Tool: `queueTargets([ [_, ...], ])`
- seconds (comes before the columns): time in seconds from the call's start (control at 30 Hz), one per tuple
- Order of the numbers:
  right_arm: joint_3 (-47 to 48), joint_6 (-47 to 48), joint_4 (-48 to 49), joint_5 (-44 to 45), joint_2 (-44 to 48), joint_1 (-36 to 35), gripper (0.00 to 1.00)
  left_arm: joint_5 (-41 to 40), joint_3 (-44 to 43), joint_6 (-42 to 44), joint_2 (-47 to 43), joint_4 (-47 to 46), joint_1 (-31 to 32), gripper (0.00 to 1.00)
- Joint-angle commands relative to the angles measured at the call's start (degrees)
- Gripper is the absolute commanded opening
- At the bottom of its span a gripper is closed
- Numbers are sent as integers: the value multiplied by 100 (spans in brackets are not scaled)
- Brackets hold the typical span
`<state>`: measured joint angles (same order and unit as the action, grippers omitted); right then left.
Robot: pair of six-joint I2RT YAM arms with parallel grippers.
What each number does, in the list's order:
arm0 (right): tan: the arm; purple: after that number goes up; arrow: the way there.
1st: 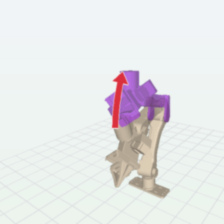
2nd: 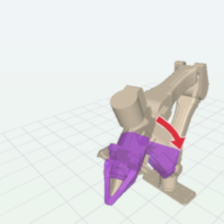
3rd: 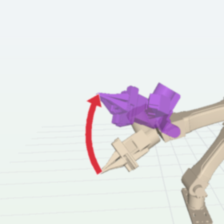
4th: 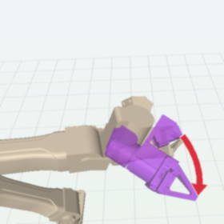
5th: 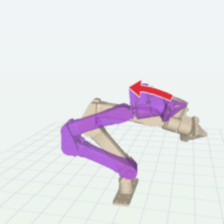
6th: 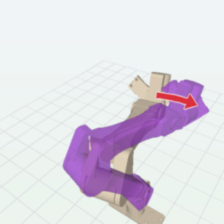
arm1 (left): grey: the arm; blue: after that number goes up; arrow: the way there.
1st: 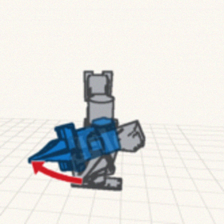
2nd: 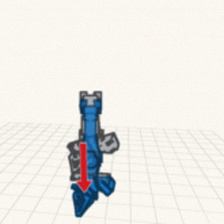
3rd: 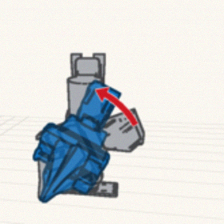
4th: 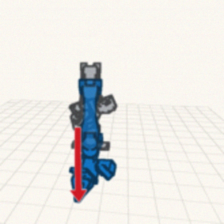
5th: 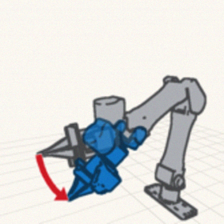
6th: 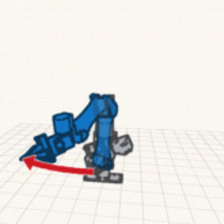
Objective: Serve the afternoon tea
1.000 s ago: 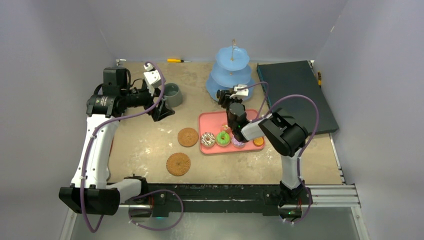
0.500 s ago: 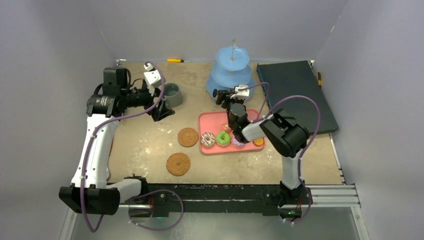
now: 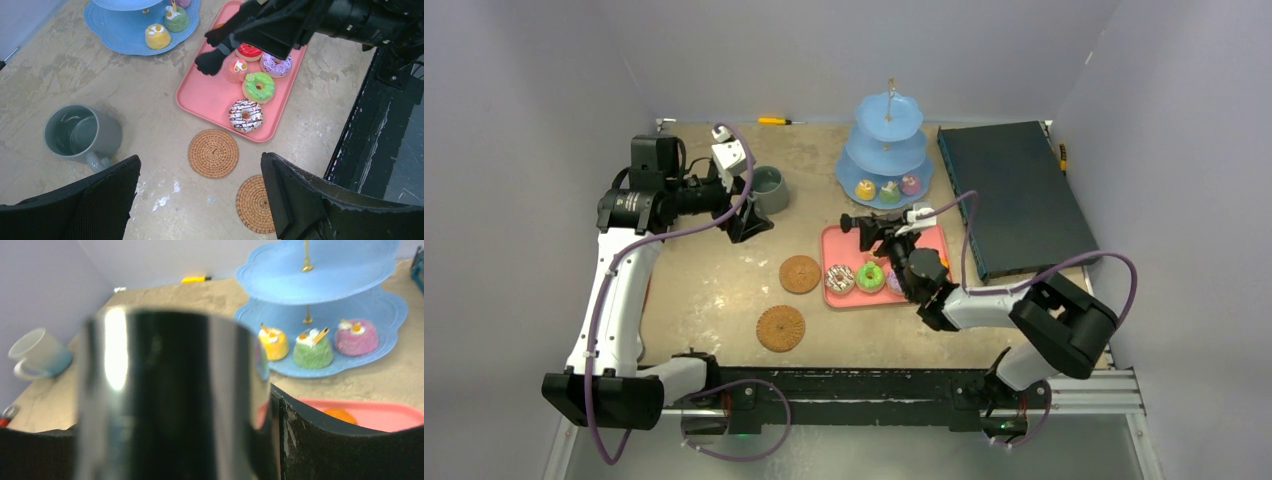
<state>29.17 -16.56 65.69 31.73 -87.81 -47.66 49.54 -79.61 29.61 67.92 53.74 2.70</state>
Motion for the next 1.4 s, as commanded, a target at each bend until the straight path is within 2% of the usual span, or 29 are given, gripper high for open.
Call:
queueTargets([
  [0.0,-347,-149,-548,236,501,-502,70,152,-107,35,41,-6,-23,90],
  [0.27,-816,-487,-1420,1048,1266,-1327,69,138,-99,67,19,40,-23,90],
  [0.5,-778,-277,-1723,1111,1704,-1810,70,157,-127,29,-23,40,-17,90],
  [0.77,-677,-148,-1605,932,1314,-2169,71,163,-168,-24,-55,60,-23,90],
  [1.37,-65,778,-1010,837,591,-2181,72,91,-256,70,-88,159,-17,90],
])
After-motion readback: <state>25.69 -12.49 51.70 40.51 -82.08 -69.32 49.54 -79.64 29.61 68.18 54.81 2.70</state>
